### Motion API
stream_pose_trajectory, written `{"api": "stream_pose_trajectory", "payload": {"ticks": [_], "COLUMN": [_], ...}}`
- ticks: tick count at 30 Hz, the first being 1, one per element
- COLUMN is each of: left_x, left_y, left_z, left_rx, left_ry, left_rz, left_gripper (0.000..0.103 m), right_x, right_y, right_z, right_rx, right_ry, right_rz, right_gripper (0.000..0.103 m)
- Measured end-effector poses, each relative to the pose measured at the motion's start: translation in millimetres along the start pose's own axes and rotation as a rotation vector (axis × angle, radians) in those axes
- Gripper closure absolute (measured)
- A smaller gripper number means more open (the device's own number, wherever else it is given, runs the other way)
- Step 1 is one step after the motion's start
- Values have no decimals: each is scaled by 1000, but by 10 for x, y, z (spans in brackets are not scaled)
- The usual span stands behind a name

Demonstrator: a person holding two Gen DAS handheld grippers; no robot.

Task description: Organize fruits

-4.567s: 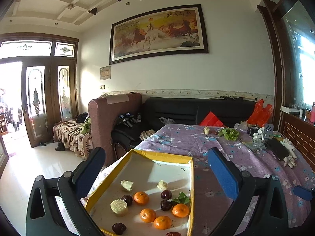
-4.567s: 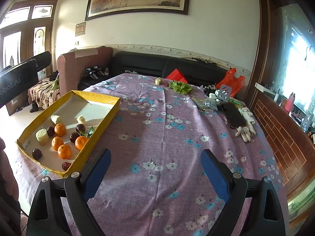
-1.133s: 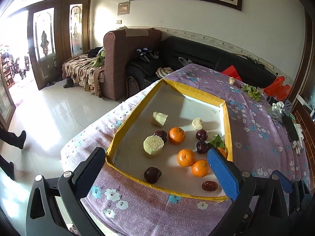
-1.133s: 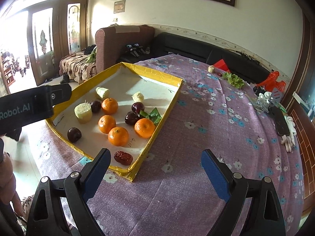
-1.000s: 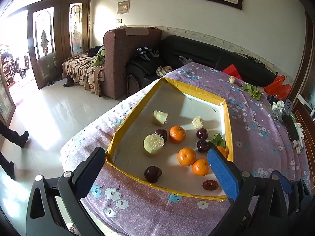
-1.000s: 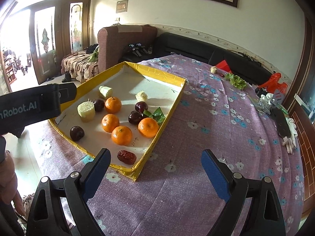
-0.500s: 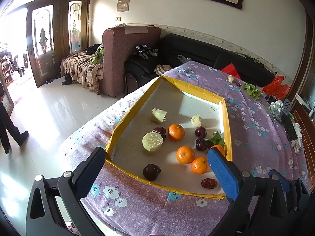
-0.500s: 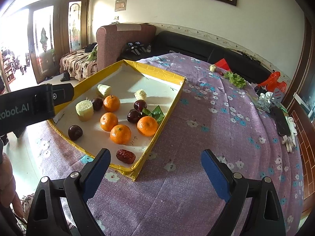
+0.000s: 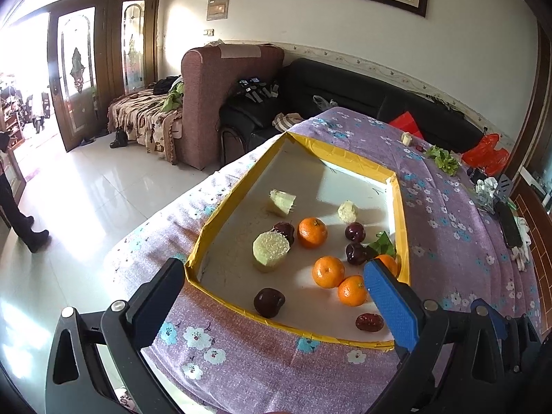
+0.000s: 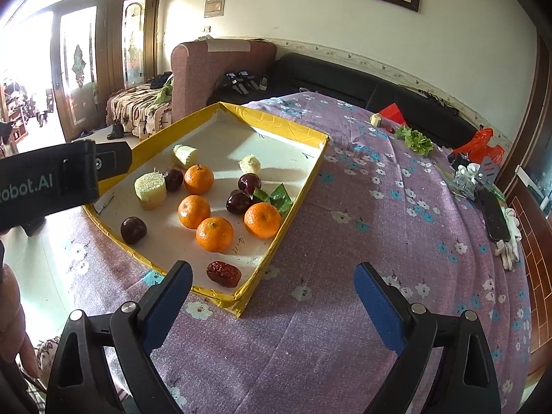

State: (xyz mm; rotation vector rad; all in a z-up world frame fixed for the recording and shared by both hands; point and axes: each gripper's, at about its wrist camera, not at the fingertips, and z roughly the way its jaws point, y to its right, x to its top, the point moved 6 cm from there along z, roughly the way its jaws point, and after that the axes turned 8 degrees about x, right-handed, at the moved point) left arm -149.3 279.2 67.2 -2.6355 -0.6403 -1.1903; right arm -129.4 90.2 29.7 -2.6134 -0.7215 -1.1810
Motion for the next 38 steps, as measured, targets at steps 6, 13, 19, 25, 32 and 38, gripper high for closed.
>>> {"api": "stream_pose_trajectory", "payload": {"ticks": [6, 13, 19, 25, 32, 38], "left_x": [-9, 87, 153, 146, 121, 241], "left_y": [-30, -177, -335, -271, -187, -95], "left_z": [-2, -71, -199, -261, -290, -391], "left_rx": [19, 65, 85, 62, 19, 81], "left_ry": [1, 23, 60, 81, 80, 112], "left_rz": [6, 5, -31, -13, 11, 48], "left_gripper": [0, 0, 0, 0, 0, 0], "right_x": [-15, 70, 176, 210, 196, 197], "right_y": [-24, -120, -269, -385, -364, -168], "right_z": [13, 89, 75, -23, -64, -158], "right_rx": [11, 71, 93, 101, 98, 50], "right_ry": [-1, 6, 22, 60, 74, 94], "right_rz": [1, -9, -41, -76, -61, -32], "right_gripper": [5, 5, 5, 5, 5, 5]}}
